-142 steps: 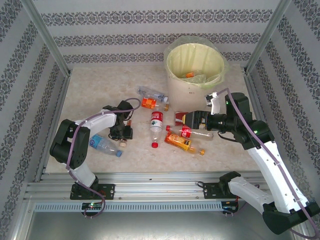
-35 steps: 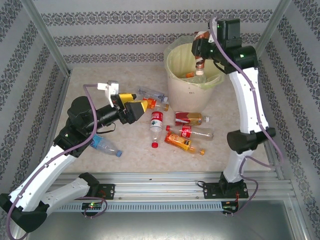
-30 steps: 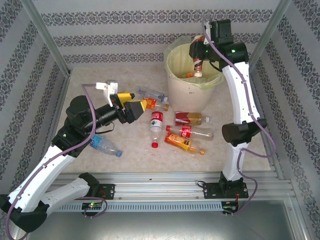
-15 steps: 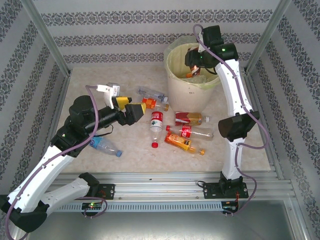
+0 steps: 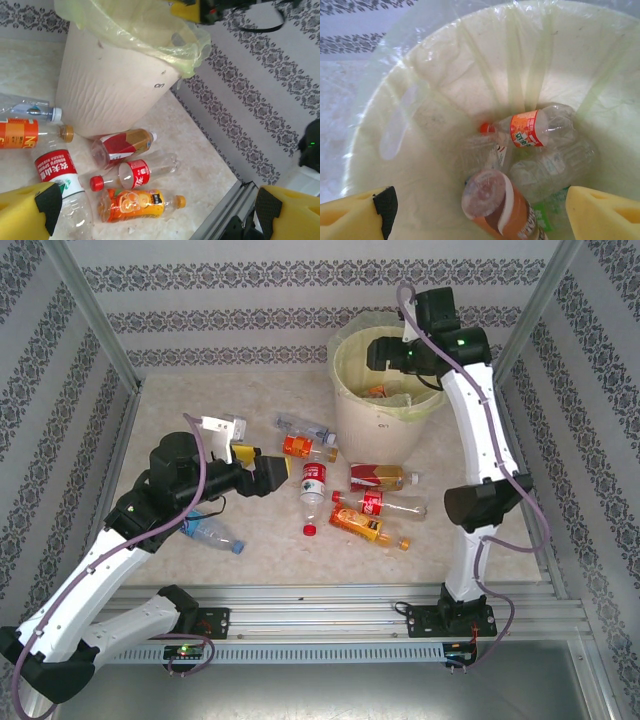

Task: Put the plastic bottles in the bin

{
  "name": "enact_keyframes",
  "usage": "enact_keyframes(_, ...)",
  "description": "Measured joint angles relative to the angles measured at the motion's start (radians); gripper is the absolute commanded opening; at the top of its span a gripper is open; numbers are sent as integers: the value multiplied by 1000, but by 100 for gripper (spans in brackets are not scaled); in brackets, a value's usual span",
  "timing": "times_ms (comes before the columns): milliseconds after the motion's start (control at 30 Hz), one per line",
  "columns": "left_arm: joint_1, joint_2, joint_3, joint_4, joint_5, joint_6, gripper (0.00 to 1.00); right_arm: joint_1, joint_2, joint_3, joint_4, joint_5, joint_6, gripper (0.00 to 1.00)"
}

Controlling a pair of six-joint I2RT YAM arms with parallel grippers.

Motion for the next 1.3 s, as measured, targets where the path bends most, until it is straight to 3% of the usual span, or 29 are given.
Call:
enact_keyframes(200, 0, 32, -1, -70, -20, 4, 100, 0, -210, -192, 41, -44, 1, 92)
enact_keyframes(300, 0, 66, -1, -109, -25, 3, 100, 0, -320, -309, 76, -71, 7, 98)
enact_keyframes(633, 0, 203, -12, -183, -99, -41, 100, -13, -658, -789, 233, -206, 80, 98)
enact_keyframes(833, 0, 341, -29, -190, -103, -85, 100, -13, -816, -1029, 285, -178, 167, 98)
enact_keyframes(1133, 0, 489, -80, -130, -98, -100, 100, -13, -1009, -1263, 336, -168, 189, 98)
enact_keyframes(1300, 0, 572, -80, -78, -75, -103, 100, -13, -1040, -1319, 357, -187, 211, 98)
